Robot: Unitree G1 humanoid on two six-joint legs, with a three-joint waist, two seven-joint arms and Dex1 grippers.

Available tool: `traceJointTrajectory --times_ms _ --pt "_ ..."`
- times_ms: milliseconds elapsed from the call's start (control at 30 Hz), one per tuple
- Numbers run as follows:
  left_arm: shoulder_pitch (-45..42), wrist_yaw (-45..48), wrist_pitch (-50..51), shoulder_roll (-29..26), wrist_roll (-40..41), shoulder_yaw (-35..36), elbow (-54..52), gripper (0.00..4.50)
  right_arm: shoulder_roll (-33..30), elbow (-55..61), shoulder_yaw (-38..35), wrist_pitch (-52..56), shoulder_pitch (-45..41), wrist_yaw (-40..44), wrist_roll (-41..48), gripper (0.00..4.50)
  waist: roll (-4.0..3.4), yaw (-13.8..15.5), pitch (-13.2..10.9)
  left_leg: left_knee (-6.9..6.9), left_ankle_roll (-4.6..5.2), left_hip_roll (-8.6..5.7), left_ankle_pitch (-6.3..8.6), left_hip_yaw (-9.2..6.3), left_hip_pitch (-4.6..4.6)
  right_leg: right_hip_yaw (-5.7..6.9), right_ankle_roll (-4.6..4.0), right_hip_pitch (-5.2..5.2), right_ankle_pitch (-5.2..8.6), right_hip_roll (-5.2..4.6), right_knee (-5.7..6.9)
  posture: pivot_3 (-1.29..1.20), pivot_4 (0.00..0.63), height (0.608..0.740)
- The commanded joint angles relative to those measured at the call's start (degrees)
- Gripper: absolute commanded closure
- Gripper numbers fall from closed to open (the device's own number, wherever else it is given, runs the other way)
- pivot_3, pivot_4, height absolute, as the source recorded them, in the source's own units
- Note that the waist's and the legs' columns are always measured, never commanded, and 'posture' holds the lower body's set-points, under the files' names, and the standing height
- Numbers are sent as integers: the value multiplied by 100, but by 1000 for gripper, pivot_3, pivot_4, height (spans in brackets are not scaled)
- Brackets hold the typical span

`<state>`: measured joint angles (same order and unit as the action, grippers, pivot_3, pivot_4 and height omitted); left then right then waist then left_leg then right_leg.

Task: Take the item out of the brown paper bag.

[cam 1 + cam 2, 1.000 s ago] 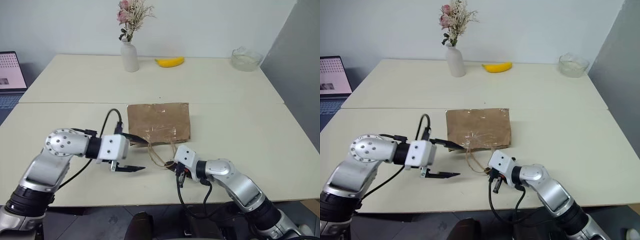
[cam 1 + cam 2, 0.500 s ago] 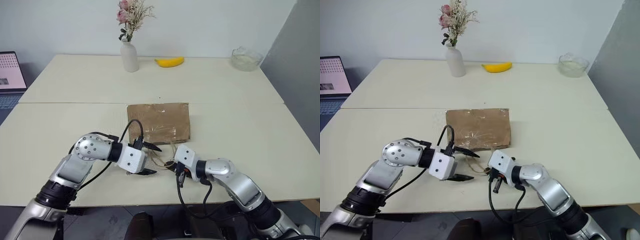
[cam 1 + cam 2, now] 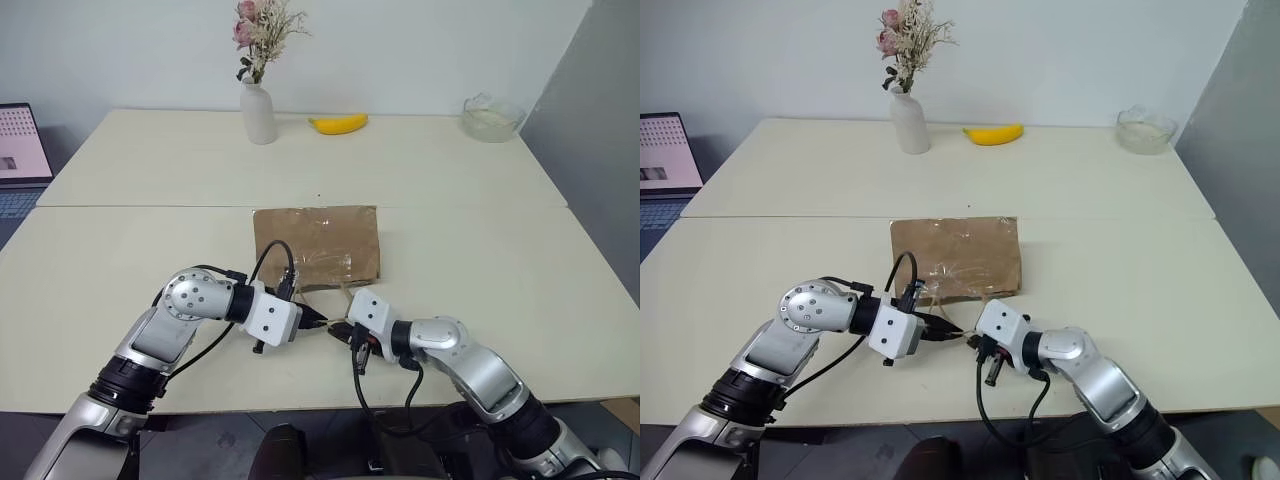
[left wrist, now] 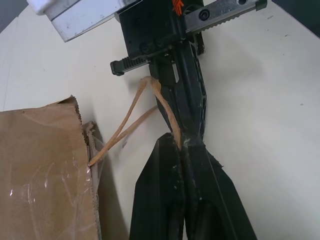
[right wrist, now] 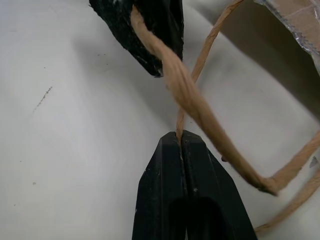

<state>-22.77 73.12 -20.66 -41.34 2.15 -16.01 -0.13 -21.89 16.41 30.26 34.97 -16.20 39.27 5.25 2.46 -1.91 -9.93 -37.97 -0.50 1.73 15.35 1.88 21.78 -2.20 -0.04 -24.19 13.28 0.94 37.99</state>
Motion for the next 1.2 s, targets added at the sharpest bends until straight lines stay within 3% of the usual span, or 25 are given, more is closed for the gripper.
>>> traceJointTrajectory --times_ms 33,67,300,700,900,1200 --pt "-21 -27 -38 -2 75 -15 -64 4462 78 -115 52 108 91 -61 -58 4500 0 -1 0 0 0 0 0 0 0 0 0 0 0 0 0 0 150 740" --pt "-3 -37 -8 2 95 -3 -80 4462 80 -62 25 92 92 -54 -34 4500 0 -1 0 0 0 1 0 0 0 1 0 0 0 0 0 0 150 740" --pt "-26 -79 178 58 229 58 -145 4500 -291 830 -212 437 96 154 163 2073 -3 12 -3 0 0 -3 0 0 14 1 1 -6 0 -2 -5 0 150 740" --pt "-266 -159 986 269 684 168 -289 4500 -1441 2543 -1219 848 653 820 1275 2073 -2 11 -4 0 0 -4 0 -7 17 8 3 -5 -1 -3 -10 0 150 740" --pt "-451 -244 1809 282 1127 386 -530 4500 -1081 2052 -838 589 492 305 870 2073 -1 3 -4 -1 0 -4 0 -5 14 6 5 -4 -1 -2 -9 0 150 740" --pt "-500 -301 2162 185 1232 572 -718 4500 -180 469 40 133 -85 -83 91 2073 -1 8 -5 0 0 -6 0 -4 17 4 4 -7 -1 -1 -13 0 150 740"
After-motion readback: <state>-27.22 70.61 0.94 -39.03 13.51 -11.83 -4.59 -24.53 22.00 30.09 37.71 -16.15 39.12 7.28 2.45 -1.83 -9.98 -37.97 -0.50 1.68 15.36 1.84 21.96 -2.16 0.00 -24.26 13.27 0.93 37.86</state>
